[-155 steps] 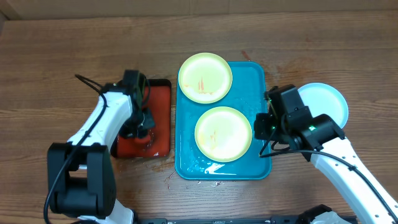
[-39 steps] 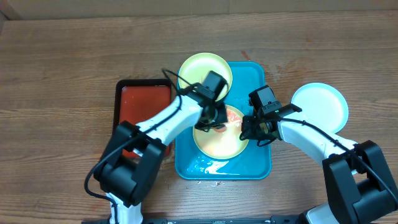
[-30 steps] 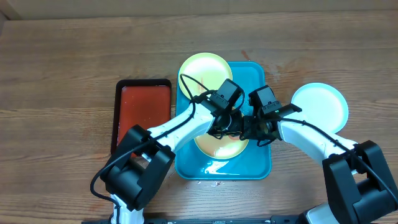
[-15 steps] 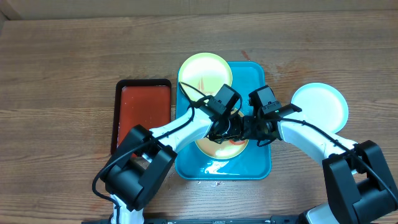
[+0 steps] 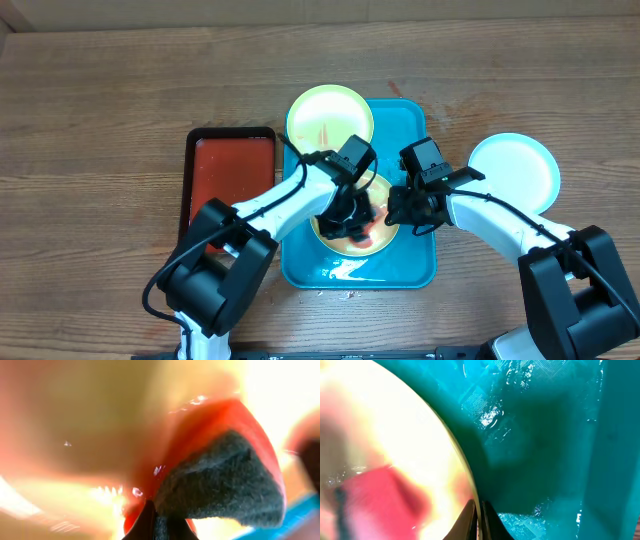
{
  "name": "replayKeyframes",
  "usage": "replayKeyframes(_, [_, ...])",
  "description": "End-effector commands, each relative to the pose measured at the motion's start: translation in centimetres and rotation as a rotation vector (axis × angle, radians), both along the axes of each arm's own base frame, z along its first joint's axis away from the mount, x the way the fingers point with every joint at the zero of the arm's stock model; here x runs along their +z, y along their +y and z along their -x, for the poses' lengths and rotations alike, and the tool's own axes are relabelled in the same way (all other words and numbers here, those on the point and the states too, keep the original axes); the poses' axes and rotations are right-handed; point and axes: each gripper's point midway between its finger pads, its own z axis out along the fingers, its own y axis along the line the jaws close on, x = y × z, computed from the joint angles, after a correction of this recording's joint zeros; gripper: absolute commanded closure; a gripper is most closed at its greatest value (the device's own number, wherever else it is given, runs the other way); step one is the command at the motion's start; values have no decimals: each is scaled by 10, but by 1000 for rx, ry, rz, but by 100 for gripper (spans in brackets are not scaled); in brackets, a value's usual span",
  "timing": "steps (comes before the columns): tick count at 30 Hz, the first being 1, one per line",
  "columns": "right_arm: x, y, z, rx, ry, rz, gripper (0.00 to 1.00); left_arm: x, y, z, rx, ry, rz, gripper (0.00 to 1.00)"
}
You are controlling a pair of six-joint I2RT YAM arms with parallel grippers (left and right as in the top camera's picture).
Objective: Clean dirty plates on tray and stack at the side
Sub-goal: 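Scrub the lower yellow plate with the sponge while right gripper holds it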
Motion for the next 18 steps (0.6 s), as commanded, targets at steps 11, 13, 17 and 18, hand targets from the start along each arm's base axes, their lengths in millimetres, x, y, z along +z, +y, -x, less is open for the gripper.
replayKeyframes(11, [-14, -7, 6, 2, 29, 50, 96, 8, 82, -59, -9, -260, -423, 96])
replayKeyframes(13, [-14, -7, 6, 2, 29, 50, 96, 6, 61, -62, -57, -268, -321, 96])
replayKeyframes(17, [-14, -7, 6, 2, 29, 50, 96, 3, 3, -56, -114, -261, -41, 96])
replayKeyframes(18, [-14, -7, 6, 2, 29, 50, 96, 3, -8, -53, -123, -256, 15, 96])
